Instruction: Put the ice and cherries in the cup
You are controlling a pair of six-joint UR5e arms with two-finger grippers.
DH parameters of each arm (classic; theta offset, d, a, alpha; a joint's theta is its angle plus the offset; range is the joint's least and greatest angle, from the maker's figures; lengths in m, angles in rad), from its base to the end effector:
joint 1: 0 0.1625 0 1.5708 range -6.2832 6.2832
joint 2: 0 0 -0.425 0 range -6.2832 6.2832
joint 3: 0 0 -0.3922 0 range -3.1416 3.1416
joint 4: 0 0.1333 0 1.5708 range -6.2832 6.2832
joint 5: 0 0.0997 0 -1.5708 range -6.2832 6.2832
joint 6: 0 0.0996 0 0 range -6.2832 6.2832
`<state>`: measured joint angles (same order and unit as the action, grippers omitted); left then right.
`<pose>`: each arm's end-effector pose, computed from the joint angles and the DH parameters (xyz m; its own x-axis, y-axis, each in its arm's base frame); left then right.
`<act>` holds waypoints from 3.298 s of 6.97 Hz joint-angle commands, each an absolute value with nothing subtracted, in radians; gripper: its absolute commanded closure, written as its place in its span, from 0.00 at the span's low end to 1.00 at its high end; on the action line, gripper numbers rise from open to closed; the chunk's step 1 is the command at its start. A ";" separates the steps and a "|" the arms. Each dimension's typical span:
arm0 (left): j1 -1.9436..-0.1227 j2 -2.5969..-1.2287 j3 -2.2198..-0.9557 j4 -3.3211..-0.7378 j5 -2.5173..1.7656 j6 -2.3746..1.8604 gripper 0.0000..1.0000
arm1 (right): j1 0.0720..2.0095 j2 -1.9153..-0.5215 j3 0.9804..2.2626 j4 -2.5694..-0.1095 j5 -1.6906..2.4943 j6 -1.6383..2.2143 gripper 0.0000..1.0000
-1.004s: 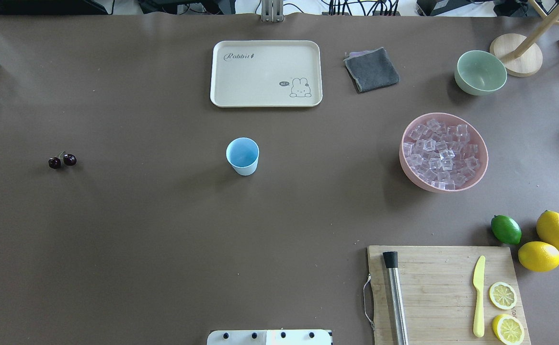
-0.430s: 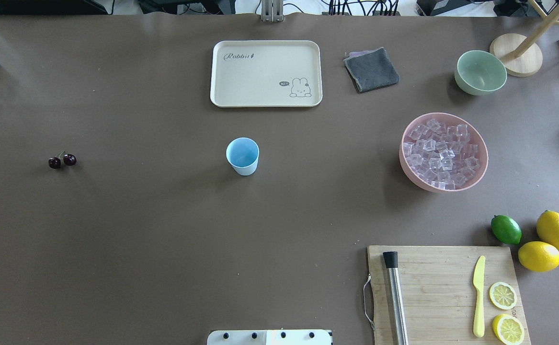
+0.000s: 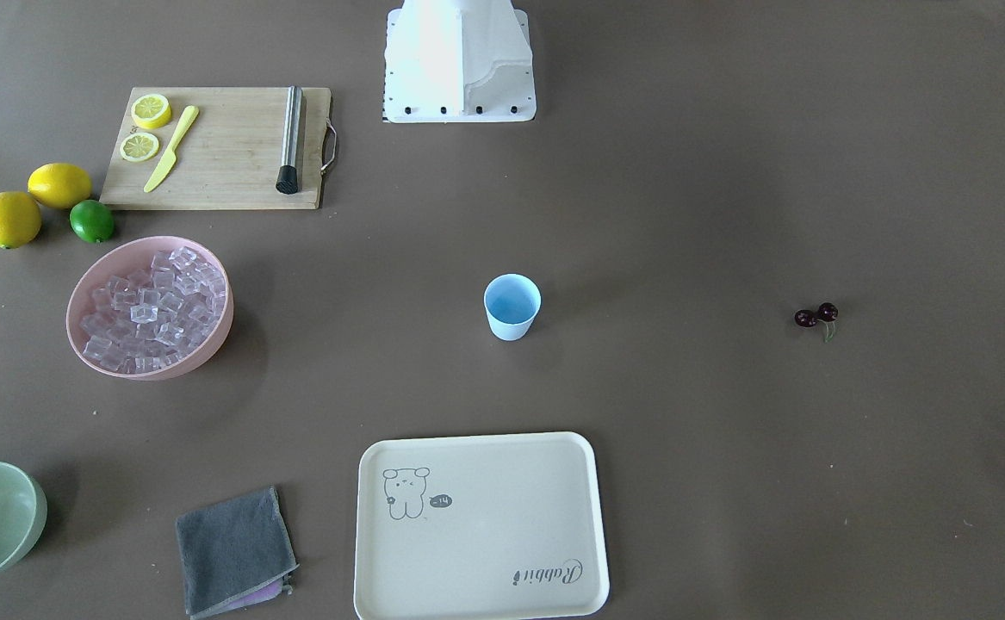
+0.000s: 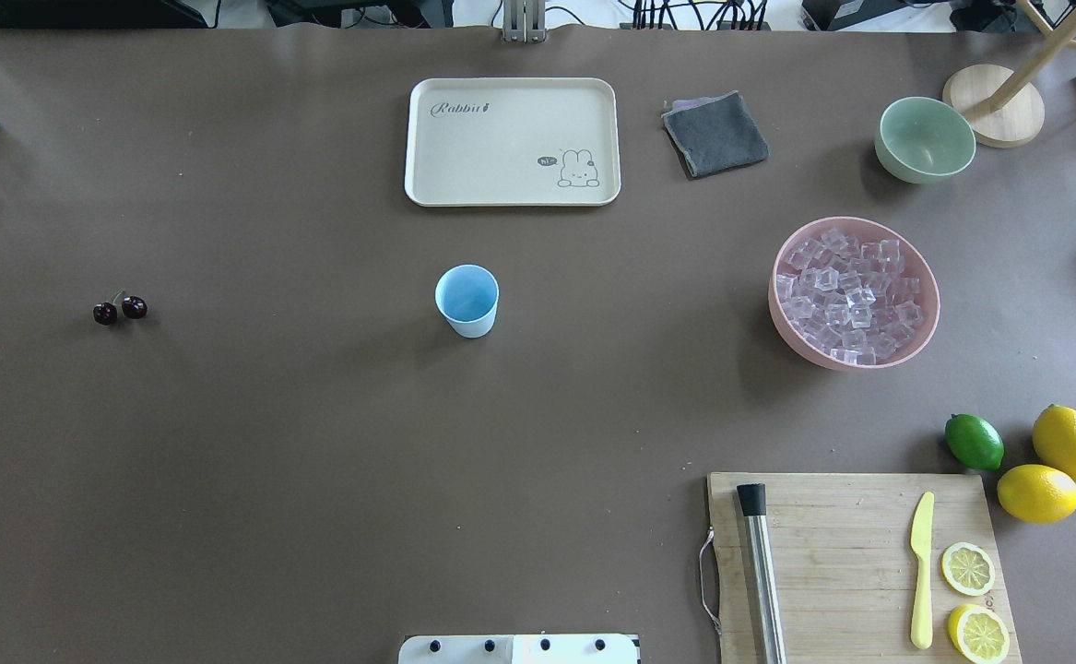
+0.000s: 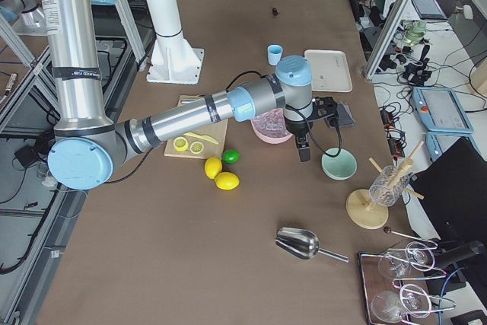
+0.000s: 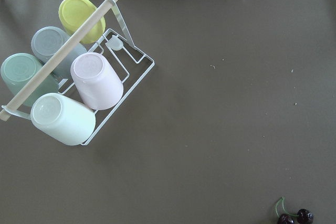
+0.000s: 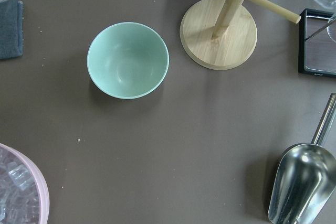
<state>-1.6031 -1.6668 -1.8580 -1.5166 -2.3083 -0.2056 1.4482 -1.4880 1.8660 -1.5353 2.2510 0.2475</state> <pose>-0.0832 -0.5202 0.4765 0.7248 -0.0039 -0.6889 0.1824 0.9654 0.1864 0.0063 -0.5268 0.4721 0.7456 -0.1127 0.6568 -0.0729 0.9659 0.2485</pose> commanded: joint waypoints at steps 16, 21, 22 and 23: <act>-1.609 -1.649 -1.882 -1.525 -2.309 -0.210 0.02 | 0.888 -1.304 1.864 -1.534 2.149 0.650 0.00; -1.609 -1.637 -1.809 -1.629 -2.309 -0.213 0.02 | 0.839 -1.305 1.801 -1.505 2.017 0.638 0.00; -1.609 -1.637 -1.802 -1.641 -2.309 -0.215 0.02 | 0.839 -1.334 1.795 -1.458 2.014 0.638 0.00; -1.609 -1.638 -1.802 -1.641 -2.309 -0.215 0.02 | 0.841 -1.336 1.751 -1.409 2.016 0.638 0.00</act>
